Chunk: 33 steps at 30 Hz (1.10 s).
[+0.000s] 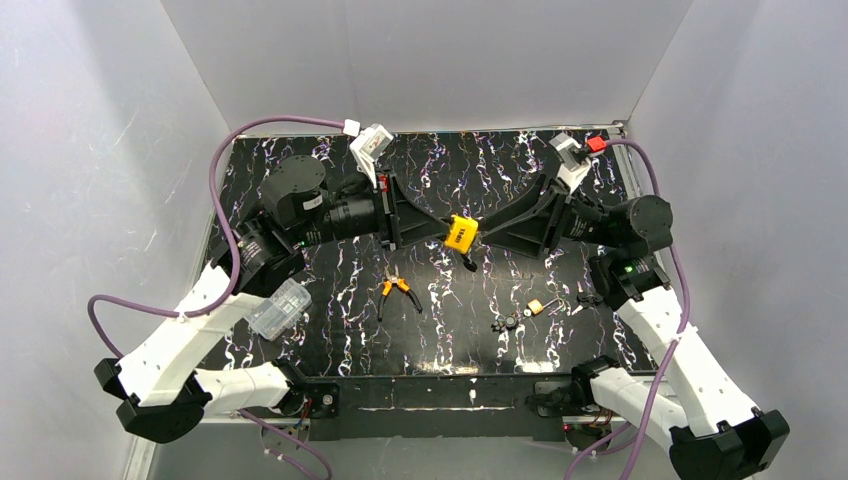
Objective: Lock with the key
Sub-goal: Lock the lock.
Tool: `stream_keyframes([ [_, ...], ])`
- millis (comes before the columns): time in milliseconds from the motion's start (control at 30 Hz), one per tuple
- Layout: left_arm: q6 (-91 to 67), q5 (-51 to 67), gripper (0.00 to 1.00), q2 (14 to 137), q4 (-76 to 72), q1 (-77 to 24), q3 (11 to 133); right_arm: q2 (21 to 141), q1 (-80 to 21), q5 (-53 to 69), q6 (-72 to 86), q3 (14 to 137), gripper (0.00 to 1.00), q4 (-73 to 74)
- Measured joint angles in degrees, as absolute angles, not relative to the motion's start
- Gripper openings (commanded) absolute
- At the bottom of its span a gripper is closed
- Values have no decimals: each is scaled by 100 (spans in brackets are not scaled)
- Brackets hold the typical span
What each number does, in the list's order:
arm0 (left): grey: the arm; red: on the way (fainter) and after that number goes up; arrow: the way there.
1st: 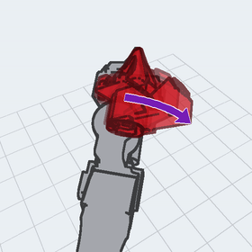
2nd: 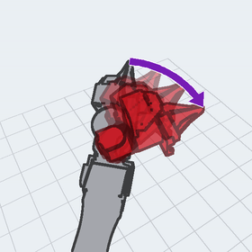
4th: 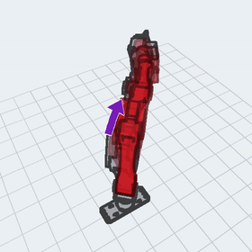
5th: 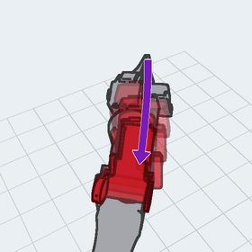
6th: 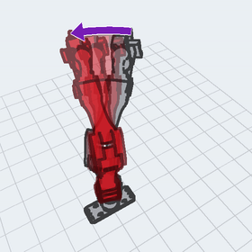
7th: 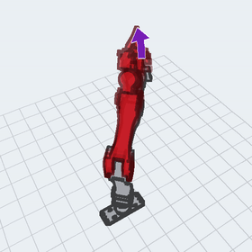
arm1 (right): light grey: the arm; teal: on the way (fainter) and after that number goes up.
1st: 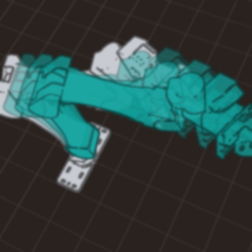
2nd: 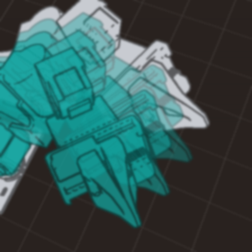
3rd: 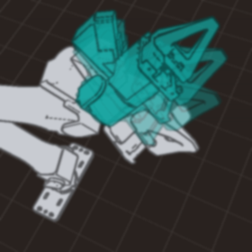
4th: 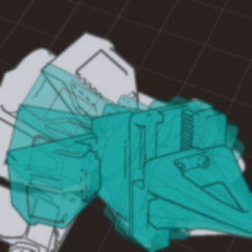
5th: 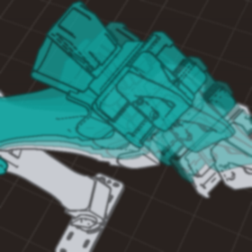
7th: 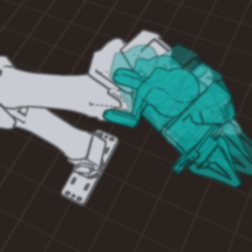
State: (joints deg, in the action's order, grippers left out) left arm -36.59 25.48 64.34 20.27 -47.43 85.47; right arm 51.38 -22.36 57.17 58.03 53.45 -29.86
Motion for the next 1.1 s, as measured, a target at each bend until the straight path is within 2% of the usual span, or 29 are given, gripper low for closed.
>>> stream_keyframes([
  [300, -3753, 2582, 0, 6482, 1919, -4705, 8547, 5190, -2340, 5715, 5548, 5345, 39, -2679],
  [467, -3783, 2599, 0, 6507, 1855, -4695, 8547, 5190, -2340, 5717, 5520, 5345, 26, -2666],
  [567, -3798, 2599, 0, 6529, 1844, -4690, 8547, 5190, -2340, 5717, 5516, 5345, 24, -2660],
  [733, -3814, 2599, 0, 6536, 1828, -4681, 8547, 5192, -2338, 5718, 5505, 5345, 1, -2648],
  [1100, -3453, 2407, 0, 6525, 2005, -4659, 8596, 5250, -2338, 5711, 5482, 5345, 1, -2619],
])
